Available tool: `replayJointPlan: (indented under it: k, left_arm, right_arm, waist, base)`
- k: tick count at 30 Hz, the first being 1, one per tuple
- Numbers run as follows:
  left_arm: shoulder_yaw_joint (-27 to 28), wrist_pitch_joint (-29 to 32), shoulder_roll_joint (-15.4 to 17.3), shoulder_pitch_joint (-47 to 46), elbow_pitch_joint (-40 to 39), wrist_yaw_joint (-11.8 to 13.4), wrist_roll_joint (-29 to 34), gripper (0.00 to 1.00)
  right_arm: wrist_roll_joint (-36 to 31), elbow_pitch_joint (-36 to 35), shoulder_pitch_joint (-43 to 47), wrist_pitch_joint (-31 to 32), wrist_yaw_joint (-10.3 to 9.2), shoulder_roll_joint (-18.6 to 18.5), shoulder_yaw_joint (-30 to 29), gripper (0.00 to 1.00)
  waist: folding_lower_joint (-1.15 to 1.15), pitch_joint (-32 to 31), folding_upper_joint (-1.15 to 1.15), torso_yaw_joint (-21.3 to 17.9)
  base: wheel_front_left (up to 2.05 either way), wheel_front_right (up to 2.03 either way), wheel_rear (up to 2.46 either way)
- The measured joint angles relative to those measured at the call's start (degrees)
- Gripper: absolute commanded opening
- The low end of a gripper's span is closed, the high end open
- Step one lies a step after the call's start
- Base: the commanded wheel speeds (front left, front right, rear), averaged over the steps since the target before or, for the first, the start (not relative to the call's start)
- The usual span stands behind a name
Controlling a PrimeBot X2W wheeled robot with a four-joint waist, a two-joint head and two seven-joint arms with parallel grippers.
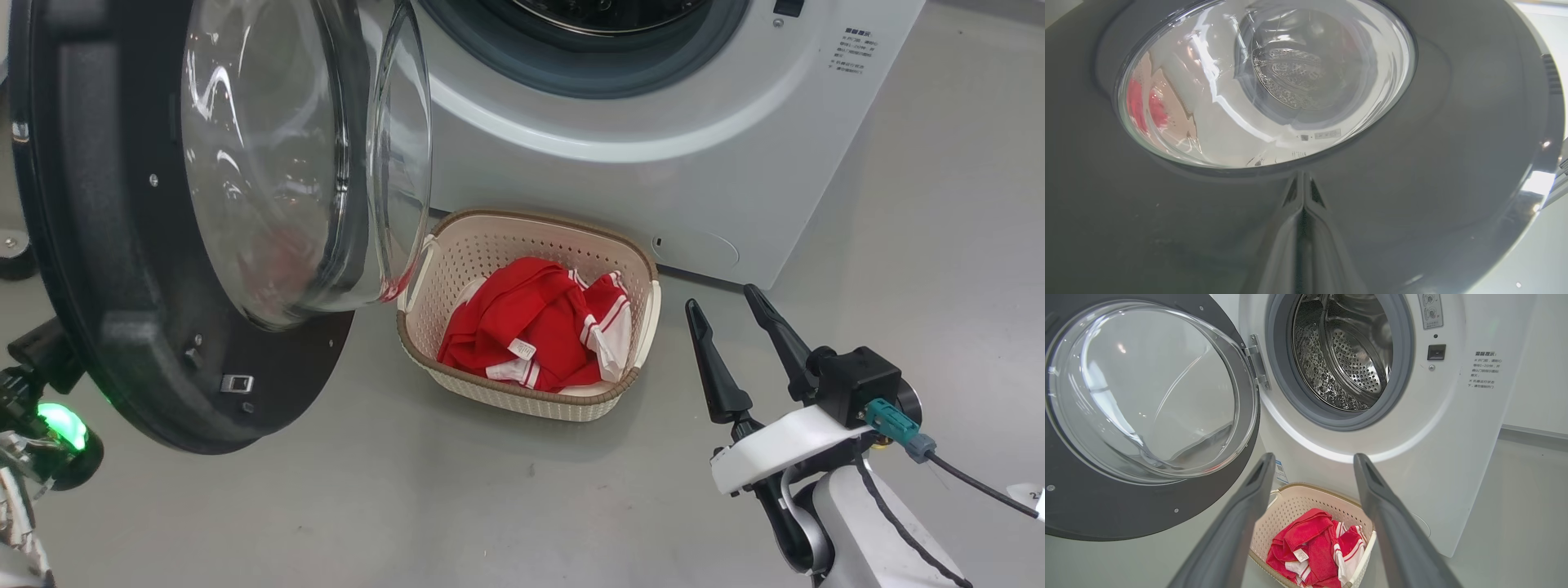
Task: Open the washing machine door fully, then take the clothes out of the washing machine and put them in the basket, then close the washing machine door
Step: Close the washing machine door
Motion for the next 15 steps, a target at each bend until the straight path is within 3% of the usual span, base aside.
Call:
replayJointPlan:
  k: [15]
  left_arm:
    - [-1.7,2.8,-4.6,3.3,-6.4,0.0,-1.0,0.00]
  right_arm:
    - [0.0,-0.3,0.0,0.0,0.00,0.4,-0.7,1.00]
  waist:
    - [0.00,0.5,0.00,-1.3]
  base:
    - [0.00,0.00,0.00]
